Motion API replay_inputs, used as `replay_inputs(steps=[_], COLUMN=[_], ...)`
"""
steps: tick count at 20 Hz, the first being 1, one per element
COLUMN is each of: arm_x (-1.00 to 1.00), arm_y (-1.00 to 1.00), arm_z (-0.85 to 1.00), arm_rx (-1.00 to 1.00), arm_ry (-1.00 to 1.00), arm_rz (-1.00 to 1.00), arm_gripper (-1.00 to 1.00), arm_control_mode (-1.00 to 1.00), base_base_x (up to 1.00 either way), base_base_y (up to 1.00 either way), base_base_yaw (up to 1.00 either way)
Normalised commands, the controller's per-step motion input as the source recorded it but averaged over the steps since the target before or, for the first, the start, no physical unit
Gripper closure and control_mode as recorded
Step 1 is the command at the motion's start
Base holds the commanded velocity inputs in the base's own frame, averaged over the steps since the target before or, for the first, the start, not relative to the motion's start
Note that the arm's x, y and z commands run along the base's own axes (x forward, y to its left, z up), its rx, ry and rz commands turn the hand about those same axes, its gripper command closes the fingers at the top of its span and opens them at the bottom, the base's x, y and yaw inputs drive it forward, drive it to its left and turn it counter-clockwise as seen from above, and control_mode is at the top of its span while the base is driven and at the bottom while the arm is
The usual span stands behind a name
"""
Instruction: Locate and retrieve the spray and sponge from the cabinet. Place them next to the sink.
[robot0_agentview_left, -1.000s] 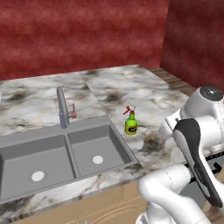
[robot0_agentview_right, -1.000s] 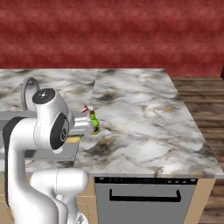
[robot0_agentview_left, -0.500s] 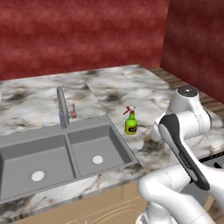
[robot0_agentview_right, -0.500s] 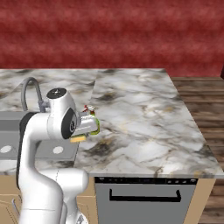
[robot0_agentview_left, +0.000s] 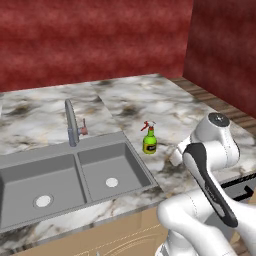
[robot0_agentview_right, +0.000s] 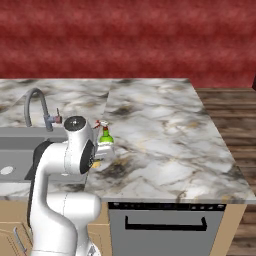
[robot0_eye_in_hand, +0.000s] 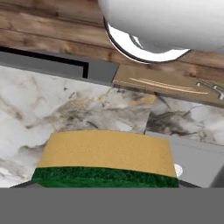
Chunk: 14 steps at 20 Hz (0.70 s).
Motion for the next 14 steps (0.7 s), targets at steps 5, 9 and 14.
replay_inputs(steps=[5, 9, 14], arm_x=[0.24, 0.27, 0.22], arm_y=[0.24, 0.18, 0.08], arm_z=[-0.19, -0.13, -0.34], arm_rx=[-0.07, -0.08, -0.01], arm_ry=[-0.05, 0.0, 0.0], arm_rz=[0.0, 0.0, 0.0], arm_gripper=[1.0, 1.0, 1.0], arm_control_mode=[-1.0, -1.0, -1.0], base_base_x=[0.0, 0.0, 0.0], base_base_y=[0.0, 0.0, 0.0], base_base_yaw=[0.0, 0.0, 0.0])
